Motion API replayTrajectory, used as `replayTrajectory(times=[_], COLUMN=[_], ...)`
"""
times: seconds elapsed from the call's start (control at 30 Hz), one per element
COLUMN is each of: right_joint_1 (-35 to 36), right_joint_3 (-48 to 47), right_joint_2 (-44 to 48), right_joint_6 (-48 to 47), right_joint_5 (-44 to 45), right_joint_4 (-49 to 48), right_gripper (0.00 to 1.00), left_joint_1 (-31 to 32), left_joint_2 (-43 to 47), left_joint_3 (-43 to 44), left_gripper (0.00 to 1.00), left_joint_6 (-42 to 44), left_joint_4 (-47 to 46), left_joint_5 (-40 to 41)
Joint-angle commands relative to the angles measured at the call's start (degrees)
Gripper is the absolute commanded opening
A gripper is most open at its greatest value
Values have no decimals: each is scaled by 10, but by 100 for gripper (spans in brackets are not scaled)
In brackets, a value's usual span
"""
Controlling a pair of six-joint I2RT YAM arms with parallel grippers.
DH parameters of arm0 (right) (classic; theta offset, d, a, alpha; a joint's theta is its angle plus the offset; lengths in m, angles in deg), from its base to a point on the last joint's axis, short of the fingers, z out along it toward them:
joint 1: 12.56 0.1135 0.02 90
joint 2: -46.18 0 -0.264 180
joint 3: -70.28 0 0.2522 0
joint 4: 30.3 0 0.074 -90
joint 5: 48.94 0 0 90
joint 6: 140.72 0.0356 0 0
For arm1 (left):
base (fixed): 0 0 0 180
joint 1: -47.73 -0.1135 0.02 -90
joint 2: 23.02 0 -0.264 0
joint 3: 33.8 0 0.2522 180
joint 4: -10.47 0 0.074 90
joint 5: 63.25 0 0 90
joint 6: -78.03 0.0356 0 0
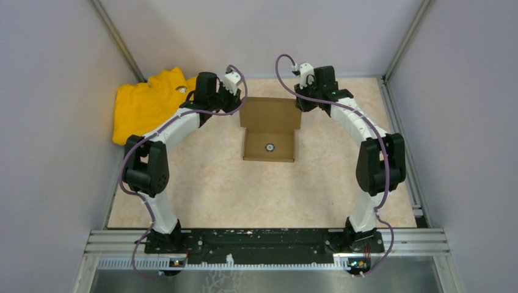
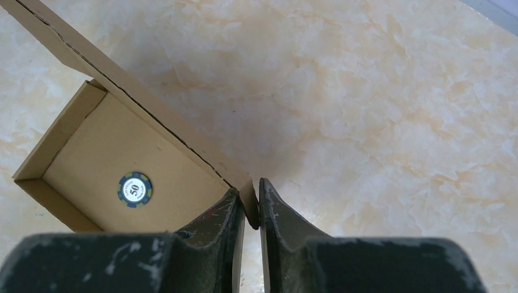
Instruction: Fold the paper box
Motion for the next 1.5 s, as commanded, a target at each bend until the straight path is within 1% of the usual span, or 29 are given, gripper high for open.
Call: replayTrajectory(times=[0.0,0.27,0.5,0.83,0.9,1.2,1.47], right_joint_1=[-3,-3,-3,-2,-2,7,22], right_joint_3=[-11,-11,-19,-22,-23,-29,-41], right_joint_2=[6,7,5,2,4,-2,-6], right_joint_6=[4,1,0,2,1,-3,-3], right_joint_5=[-10,-6,-4,-4,-2,18,46], right_joint_4=[-25,-22,-15,-13,-12,-2,6], right_gripper=[14,12,11,11,11,9,9], left_joint_1=[-3,-4,-4,-3,-3,-3,0], left_joint_2=[-7,-10,-15,-18,-18,-19,-14], left_joint_3=[22,26,28,31,32,33,30], left_gripper=[30,26,21,21,17,8,6], left_joint_6=[-3,-8,-13,-12,-13,-15,-21], left_joint_4=[-11,-13,-20,-14,-12,-13,-11], left_joint_5=[-23,-25,-31,-39,-39,-43,-35])
